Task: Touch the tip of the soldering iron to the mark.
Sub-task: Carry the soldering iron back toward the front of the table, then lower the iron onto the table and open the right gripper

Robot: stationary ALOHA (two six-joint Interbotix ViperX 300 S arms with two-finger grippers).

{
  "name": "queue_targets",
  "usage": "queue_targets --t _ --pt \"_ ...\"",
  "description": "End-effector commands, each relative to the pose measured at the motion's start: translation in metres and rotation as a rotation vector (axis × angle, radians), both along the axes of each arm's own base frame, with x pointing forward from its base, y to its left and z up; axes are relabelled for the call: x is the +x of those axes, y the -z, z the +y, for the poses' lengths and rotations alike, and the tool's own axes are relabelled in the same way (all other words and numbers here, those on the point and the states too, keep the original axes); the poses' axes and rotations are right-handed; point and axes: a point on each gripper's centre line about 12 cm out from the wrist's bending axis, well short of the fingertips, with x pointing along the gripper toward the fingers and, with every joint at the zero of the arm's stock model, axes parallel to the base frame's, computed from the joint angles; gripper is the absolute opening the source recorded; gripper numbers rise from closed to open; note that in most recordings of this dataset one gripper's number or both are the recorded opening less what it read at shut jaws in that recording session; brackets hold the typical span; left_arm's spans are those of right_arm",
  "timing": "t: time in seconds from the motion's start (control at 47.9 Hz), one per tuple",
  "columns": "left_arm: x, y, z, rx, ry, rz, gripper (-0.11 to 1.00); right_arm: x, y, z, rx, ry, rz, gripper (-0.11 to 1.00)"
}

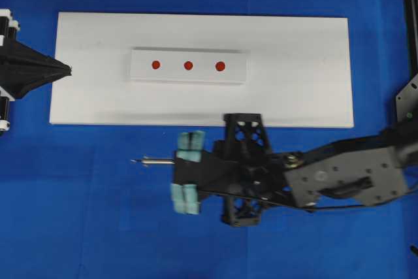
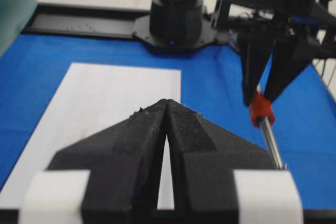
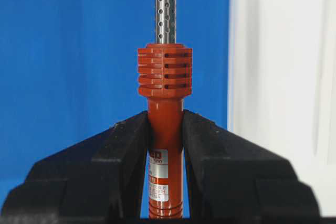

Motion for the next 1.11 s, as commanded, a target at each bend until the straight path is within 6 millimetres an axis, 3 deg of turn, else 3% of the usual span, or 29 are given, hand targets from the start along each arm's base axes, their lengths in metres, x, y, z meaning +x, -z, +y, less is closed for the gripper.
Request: queue_targets --t 0.0,0.313,0.543,1.087 --pt "0.0 -0.009 0.0 -0.003 -0.001 -0.029 0.0 0.011 -0.017 0.0 0.013 0.002 -0.053 0.06" --pt "-0.002 -0.01 0.0 -0.003 -0.001 -0.025 0.0 0.015 -0.015 -0.001 0.022 0.017 -0.053 0.06" --pt "-0.002 -0.01 0.0 -0.004 -0.001 -0.025 0.0 0.018 -0.003 0.002 0.03 0.004 -0.056 0.06" --pt "-0.002 -0.009 0.0 -0.004 -0.001 -0.023 0.0 0.032 0.087 0.017 0.141 -0.069 -0.107 0.06"
